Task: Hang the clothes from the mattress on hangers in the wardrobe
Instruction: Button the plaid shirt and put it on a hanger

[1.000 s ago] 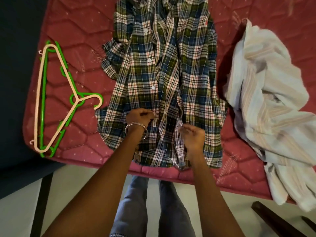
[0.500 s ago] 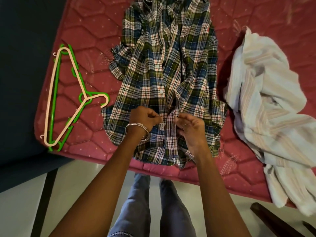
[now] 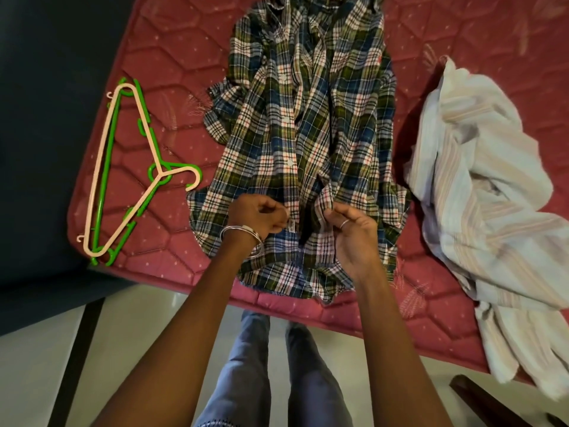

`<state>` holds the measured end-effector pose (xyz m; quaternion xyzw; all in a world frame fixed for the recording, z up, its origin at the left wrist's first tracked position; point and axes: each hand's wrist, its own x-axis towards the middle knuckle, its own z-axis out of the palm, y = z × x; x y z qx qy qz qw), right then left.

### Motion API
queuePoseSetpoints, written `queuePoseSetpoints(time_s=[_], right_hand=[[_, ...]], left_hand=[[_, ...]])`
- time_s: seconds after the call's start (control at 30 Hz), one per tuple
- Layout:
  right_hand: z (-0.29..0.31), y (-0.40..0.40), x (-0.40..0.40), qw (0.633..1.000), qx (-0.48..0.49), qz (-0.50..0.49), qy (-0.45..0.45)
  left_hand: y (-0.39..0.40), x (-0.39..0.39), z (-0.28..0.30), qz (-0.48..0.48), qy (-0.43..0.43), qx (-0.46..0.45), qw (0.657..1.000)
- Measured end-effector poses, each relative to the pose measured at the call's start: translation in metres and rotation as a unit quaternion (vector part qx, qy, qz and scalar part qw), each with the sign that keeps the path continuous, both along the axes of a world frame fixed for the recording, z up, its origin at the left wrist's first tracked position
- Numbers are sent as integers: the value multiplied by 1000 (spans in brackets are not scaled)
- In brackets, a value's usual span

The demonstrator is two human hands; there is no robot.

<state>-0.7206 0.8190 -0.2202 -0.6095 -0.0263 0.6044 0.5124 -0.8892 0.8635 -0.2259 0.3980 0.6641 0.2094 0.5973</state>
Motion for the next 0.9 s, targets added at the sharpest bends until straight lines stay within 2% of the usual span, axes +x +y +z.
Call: queuePoseSetpoints(time_s=[0.1,0.17,0.23,0.33,0.4,0.47,0.5,0.6,0.67,0.73,0.9], right_hand=[[-2,-4,4,999,-27,23,28],[-3,-7,4,999,-31,37,13],[-5,-10,2,998,-17,51,-42],[-10,-13,-2,980,36,75,-183],[-14,-13,-6,932,97,127,-325],[-19,-12,-11,849,147,189,-472],[-20,-11,-13,816,158,206,-516],[-21,-9,-18,760,172,231,-582],[-24,-9,-19,737,167,247,-607],[-26,-7,-15,746,155,256,-595],[-28,3,6,801,148,332,-476]], left_hand=[[0,3,0,-7,1,22,1000],[0,6,0,-13,-1,25,1000],[-1,9,-1,-16,-3,17,1000],[2,16,-2,-41,8,3,999],[5,20,0,-53,17,-10,998],[8,24,0,-56,17,-20,998],[9,26,1,-56,16,-24,998],[10,28,-1,-52,11,-46,998],[11,29,-1,-43,4,-62,997],[11,30,0,-32,-9,-74,997],[16,32,1,5,-36,-114,993]])
